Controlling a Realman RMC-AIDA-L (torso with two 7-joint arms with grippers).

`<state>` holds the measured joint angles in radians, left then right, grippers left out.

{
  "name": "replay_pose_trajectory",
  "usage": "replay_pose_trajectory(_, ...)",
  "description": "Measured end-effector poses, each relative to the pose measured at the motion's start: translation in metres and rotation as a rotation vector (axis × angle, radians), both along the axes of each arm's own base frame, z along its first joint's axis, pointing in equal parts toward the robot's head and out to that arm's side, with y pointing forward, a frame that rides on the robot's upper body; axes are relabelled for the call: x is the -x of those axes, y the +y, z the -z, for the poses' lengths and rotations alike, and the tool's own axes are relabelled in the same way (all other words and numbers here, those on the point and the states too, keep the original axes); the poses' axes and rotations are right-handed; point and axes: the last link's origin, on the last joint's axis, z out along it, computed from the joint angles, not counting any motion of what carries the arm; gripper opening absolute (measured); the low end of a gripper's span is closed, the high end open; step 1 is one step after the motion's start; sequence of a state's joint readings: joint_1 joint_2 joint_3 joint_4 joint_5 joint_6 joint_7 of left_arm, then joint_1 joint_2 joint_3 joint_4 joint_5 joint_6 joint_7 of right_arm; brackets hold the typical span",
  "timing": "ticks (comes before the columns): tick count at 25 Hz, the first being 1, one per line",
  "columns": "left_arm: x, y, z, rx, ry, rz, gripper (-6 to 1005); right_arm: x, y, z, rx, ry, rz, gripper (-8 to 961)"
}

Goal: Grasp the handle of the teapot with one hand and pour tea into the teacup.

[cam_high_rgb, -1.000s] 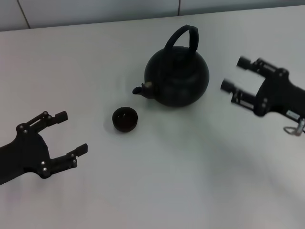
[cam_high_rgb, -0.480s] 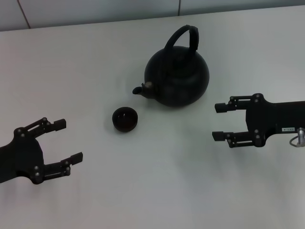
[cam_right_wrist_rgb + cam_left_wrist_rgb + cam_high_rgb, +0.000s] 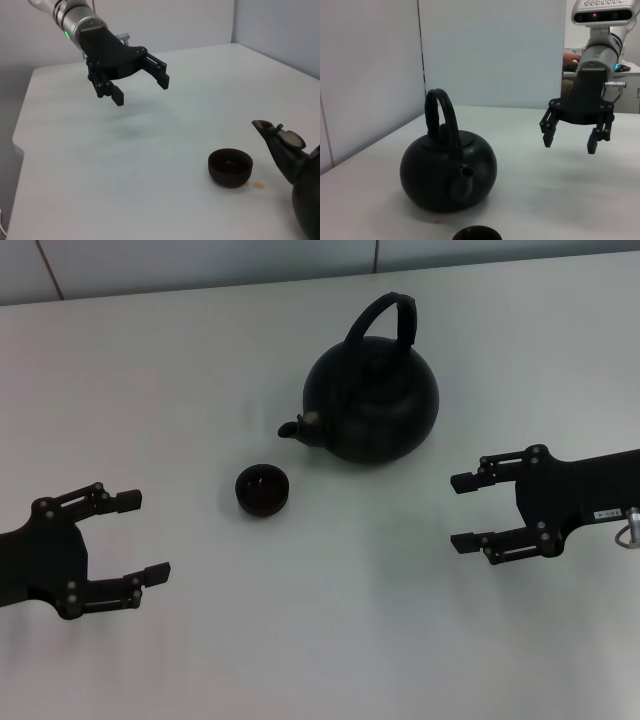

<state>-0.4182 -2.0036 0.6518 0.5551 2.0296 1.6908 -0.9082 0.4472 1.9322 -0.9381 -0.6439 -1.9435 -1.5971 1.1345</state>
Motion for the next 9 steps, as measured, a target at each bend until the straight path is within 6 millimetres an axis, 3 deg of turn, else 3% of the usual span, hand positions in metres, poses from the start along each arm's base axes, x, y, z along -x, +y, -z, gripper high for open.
replay_pose_trajectory(9, -0.0042, 0.0044, 0.001, 0.019, 0.013, 0.015, 866, 0.0024, -0.0008, 0.0046, 0.003, 0.006, -0.005, 710)
